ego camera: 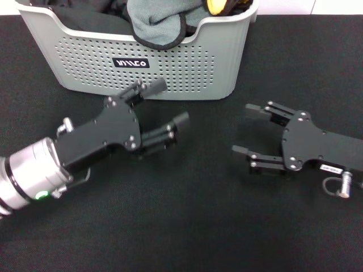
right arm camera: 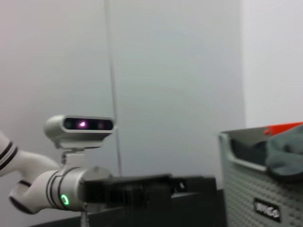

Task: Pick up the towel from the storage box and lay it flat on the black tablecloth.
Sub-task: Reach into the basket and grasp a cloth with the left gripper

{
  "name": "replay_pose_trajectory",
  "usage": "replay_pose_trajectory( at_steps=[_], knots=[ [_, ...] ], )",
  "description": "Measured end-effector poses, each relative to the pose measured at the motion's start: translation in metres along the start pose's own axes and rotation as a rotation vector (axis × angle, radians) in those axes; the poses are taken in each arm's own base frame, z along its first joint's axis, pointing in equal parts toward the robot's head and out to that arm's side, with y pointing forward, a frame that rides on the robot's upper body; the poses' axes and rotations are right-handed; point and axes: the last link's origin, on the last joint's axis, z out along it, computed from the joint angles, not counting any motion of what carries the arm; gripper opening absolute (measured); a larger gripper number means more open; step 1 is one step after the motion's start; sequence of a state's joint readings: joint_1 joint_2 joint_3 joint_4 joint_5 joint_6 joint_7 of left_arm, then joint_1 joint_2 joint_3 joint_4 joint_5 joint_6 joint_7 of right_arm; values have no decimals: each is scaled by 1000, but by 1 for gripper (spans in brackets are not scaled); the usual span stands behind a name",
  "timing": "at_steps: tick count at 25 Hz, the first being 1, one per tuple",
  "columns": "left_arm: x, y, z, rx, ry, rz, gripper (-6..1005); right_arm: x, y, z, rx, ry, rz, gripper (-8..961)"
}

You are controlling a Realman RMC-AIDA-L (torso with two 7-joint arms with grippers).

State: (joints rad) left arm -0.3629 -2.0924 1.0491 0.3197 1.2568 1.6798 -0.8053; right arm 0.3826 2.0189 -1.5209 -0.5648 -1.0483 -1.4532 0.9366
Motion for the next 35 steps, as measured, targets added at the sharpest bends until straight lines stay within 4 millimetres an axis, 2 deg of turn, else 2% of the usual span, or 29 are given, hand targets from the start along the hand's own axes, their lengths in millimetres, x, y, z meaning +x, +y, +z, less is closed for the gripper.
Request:
replay_pose_trajectory(
  at_steps=[5,12,26,35],
  knots=[
    [17,-11,12,27,98,38,846,1,6,-11,7,-36,-28,870],
    [34,-26,37,55,180,122,843,2,8,-11,7,-43,-32,870],
    [35,-48,104,123,167,11,837,1,7,-11,24,-57,-47,870],
    [33,-66,123,205,103,-27,833,1,7,-12,25,-59,-46,870]
  ],
)
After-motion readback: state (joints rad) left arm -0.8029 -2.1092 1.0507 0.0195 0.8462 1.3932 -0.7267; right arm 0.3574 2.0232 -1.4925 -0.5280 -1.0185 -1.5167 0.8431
